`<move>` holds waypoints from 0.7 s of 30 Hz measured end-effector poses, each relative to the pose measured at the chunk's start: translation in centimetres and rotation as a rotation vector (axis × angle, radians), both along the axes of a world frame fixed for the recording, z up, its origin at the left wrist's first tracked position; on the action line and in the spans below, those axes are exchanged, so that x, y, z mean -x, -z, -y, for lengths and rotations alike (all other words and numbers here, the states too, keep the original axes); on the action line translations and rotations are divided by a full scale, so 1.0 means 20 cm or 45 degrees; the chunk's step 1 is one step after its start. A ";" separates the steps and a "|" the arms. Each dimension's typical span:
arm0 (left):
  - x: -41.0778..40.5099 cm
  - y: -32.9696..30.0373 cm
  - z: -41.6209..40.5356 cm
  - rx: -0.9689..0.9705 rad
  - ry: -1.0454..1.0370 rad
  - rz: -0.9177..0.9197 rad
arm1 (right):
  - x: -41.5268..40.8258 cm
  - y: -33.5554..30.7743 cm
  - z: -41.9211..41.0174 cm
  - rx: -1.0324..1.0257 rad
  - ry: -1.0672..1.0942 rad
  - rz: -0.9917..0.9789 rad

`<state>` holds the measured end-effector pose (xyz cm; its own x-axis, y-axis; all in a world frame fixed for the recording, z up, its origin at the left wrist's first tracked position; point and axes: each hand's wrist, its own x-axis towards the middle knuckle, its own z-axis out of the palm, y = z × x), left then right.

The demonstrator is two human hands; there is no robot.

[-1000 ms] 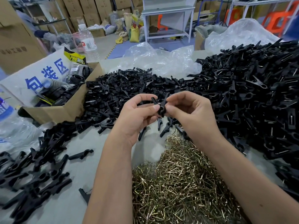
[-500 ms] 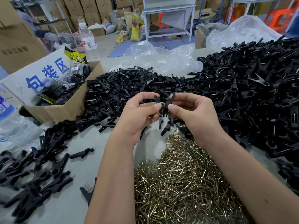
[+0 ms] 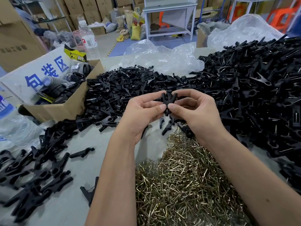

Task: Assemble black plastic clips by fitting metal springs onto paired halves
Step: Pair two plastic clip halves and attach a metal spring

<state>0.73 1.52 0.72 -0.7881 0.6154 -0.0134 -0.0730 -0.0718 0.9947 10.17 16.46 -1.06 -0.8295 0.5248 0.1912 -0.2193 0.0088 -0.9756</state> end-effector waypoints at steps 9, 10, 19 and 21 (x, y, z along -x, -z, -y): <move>-0.02 0.00 -0.01 0.099 -0.002 -0.275 | 0.00 -0.03 0.00 0.029 -0.030 0.005; -0.02 0.00 0.00 0.110 0.008 -0.270 | 0.00 -0.03 0.00 0.028 -0.067 0.020; 0.04 0.00 0.07 0.165 -0.354 -0.240 | -0.06 -0.11 -0.06 -1.258 -0.411 0.646; 0.04 0.01 0.08 0.154 -0.388 -0.238 | -0.06 -0.12 -0.01 -1.420 -0.489 0.806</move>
